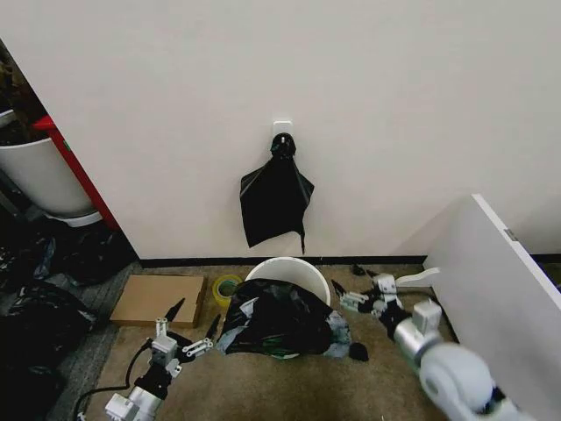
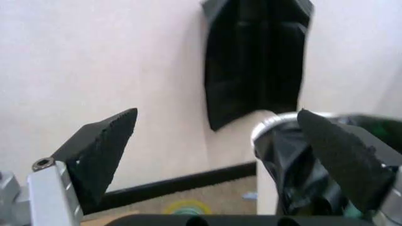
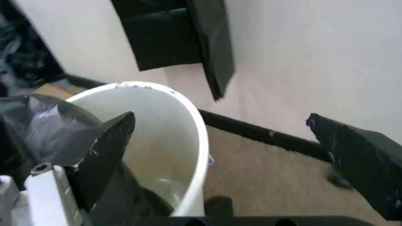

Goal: Place the garbage bag over the trash bin.

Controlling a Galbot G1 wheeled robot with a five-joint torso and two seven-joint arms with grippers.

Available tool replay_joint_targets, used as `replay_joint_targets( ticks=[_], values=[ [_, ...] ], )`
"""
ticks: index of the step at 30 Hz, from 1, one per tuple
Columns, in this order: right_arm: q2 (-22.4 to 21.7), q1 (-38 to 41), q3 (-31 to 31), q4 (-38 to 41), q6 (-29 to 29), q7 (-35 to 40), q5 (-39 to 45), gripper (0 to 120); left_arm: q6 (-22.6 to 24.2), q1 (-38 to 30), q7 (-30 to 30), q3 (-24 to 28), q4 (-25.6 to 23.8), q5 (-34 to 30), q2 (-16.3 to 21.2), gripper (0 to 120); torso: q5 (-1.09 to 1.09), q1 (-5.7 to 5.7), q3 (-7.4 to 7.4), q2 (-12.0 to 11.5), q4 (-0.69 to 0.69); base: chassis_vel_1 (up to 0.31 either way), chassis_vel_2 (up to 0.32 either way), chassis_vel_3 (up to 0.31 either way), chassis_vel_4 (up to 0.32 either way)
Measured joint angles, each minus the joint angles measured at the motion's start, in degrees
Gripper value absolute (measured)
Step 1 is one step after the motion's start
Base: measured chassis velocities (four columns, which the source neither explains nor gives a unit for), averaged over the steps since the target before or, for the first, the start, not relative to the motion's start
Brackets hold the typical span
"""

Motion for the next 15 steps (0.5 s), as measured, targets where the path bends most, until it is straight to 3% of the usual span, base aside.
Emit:
replay_joint_targets(
  ticks=[5, 15],
  values=[
    [-1.2, 13.5, -9.3, -11.7, -4.6, -3.7, 3.4, 100, 0.0, 1.8, -1.0, -1.8, -1.2, 0.5, -2.4, 100, -0.01, 0.0, 0.01, 0.0, 0.01, 0.0, 0.0, 0.0, 0.0],
    [0.5, 27.6, -21.3, -25.7, -6.9, -9.1, 5.0, 100, 0.2, 2.4, -1.1, -1.3, -1.7, 1.0, -3.6, 100, -0.02, 0.0, 0.0, 0.0, -0.01, 0.0, 0.0, 0.0, 0.0]
  ],
)
